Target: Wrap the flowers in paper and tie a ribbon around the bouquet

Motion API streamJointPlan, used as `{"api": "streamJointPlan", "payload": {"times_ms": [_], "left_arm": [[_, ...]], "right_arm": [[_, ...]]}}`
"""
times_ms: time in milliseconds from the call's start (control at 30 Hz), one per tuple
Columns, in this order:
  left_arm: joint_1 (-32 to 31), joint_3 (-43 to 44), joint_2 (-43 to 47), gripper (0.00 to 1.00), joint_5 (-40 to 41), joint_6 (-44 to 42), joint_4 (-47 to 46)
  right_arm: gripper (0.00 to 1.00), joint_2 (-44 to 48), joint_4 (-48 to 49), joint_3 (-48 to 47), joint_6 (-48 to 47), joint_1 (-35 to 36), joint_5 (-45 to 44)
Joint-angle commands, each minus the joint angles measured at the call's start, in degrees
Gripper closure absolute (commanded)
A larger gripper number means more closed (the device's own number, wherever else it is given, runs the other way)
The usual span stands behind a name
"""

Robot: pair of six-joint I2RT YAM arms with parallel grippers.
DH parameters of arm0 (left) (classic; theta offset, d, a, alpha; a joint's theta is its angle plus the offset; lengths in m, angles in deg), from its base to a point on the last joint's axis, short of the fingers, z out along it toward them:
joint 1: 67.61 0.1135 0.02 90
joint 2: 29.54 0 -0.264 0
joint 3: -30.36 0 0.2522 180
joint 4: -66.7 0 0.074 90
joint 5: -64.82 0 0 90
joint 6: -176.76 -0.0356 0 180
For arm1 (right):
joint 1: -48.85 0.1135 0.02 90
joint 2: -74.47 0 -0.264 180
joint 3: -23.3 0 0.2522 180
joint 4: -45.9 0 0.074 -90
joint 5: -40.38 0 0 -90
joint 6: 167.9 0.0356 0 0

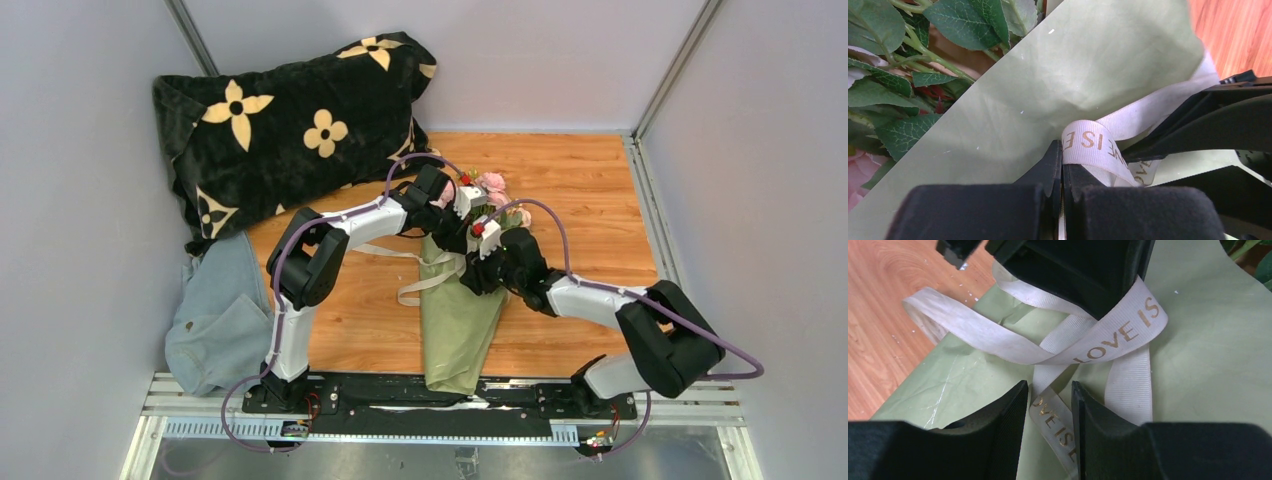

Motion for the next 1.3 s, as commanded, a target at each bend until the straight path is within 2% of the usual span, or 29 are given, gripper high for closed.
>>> {"api": "streamJointPlan", "payload": {"times_ms": [0, 100, 133, 200, 233, 333, 367, 400, 467, 567, 633, 700, 800, 933, 1033, 1133, 1200, 1267], "left_arm": [[0.4, 0.7, 0.0, 1.00, -0.6, 0.3, -0.1], [0.4, 0.7, 0.0, 1.00, -0.7, 0.3, 0.0], [0.4, 0.9, 0.0, 1.00, -0.8, 0.4, 0.1], [0.5, 1.2, 0.0, 1.00, -1.0, -0.2, 1.0], [0.5, 1.6, 0.3, 0.97, -1.4, -1.4, 2.2], [0.8, 3.5, 1.9, 0.55, -2.0, -7.3, 8.0], [1.0, 4.6, 2.9, 0.43, -2.1, -10.4, 11.3], [1.5, 5.6, 3.7, 0.37, -2.2, -14.1, 14.8], [3.1, 7.7, 5.8, 0.31, -3.2, -23.1, 22.9], [7.5, 7.9, 8.4, 0.30, -3.6, -39.8, 34.1], [9.2, 4.0, 10.5, 0.30, 1.4, -50.7, 35.0], [9.7, -3.2, 11.9, 0.30, 7.2, -58.4, 31.8], [9.7, -9.9, 13.1, 0.27, 9.6, -60.4, 22.7], [9.3, -12.4, 11.9, 0.26, 13.3, -55.5, 11.3], [8.5, -12.6, 10.2, 0.27, 14.7, -55.9, 11.3], [6.9, -13.2, 9.4, 0.28, 14.9, -60.1, 16.6], [5.7, -14.0, 8.7, 0.33, 17.1, -61.6, 18.3], [5.0, -14.0, 7.7, 0.51, 19.7, -60.9, 18.3]], "right_arm": [[0.59, -2.7, 3.5, 0.4, -1.7, 1.0, -1.0], [0.64, -4.8, 4.6, -0.3, -1.3, 0.9, -0.2], [0.71, -5.2, 5.1, -0.3, -1.0, 1.0, 0.1], [0.97, -5.3, 5.8, 0.0, 0.0, 0.9, 0.3], [1.00, -5.2, 6.0, 0.3, 0.6, 0.5, 0.1], [1.00, -4.3, 6.0, 1.5, 2.6, -1.2, 1.4], [1.00, -4.0, 5.8, 1.7, 3.0, -1.9, 2.0], [1.00, -3.5, 5.5, 2.2, 3.5, -2.4, 2.4], [1.00, -2.5, 5.0, 3.1, 3.9, -3.3, 3.3], [1.00, -1.0, 4.7, 4.0, 4.5, -4.0, 5.1], [1.00, -0.5, 4.0, 3.9, 4.6, -4.1, 6.2], [1.00, -0.3, 3.1, 3.5, 4.6, -4.2, 6.8], [1.00, 0.2, 3.2, 3.4, 4.8, -4.1, 7.4], [1.00, 0.7, 3.0, 3.2, 5.4, -4.2, 8.0], [1.00, 1.3, 2.1, 3.0, 5.6, -4.1, 8.1], [1.00, 2.7, 0.8, 2.8, 5.7, -4.3, 7.7], [1.00, 3.3, -0.5, 2.2, 6.1, -4.3, 7.6], [1.00, 3.7, -2.2, 1.2, 6.5, -4.4, 8.4]]}}
